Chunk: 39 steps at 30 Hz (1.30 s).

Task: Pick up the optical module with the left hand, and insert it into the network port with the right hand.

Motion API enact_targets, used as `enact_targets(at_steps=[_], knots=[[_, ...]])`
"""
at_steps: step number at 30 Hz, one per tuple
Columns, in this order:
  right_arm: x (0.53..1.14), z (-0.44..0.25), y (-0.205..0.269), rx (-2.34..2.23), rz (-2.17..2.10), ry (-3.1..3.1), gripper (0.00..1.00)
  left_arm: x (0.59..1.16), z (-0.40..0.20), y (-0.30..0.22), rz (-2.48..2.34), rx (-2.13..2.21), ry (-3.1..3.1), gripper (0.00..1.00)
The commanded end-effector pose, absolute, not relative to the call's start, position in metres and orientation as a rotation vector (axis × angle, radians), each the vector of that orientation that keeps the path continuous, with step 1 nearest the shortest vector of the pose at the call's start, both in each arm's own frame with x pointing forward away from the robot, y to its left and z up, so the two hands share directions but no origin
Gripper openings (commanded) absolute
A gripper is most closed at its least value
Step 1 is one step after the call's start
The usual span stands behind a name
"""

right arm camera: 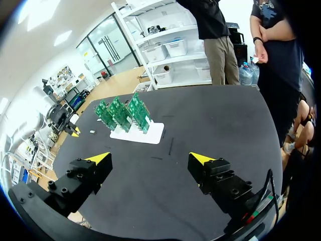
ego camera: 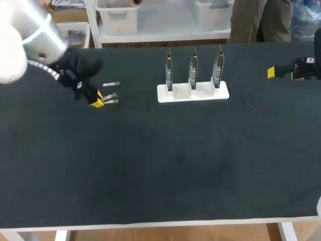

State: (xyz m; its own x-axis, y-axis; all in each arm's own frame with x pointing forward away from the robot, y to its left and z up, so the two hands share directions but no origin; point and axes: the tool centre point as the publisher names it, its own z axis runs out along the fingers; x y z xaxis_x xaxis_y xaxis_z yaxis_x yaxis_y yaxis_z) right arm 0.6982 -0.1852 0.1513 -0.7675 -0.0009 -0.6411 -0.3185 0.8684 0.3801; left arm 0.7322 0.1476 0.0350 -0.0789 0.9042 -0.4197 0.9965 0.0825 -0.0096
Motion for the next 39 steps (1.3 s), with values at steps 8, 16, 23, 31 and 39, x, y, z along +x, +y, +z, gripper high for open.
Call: enact_targets(at_steps=[8, 16, 23, 31, 39], knots=[[0.698, 0.151, -0.185, -0.229, 0.629, 2.377, 1.00, 0.724, 0.034, 0.152, -0.449, 1.861, 2.026, 0.00], [0.698, 0.151, -0.185, -0.229, 0.629, 2.377, 1.00, 0.732, 0.049, 0.146, -0.417, 1.843, 1.961, 0.00], [0.698, 0.151, -0.185, -0.229, 0.629, 2.377, 1.00, 0.756, 0.087, 0.147, -0.381, 1.798, 1.869, 0.00], [0.698, 0.151, -0.185, -0.229, 0.629, 2.377, 1.00, 0.765, 0.113, 0.127, -0.442, 1.750, 1.732, 0.00], [0.698, 0.151, -0.185, -0.229, 0.629, 2.377, 1.00, 0.764, 0.120, 0.121, -0.596, 1.633, 1.585, 0.00]])
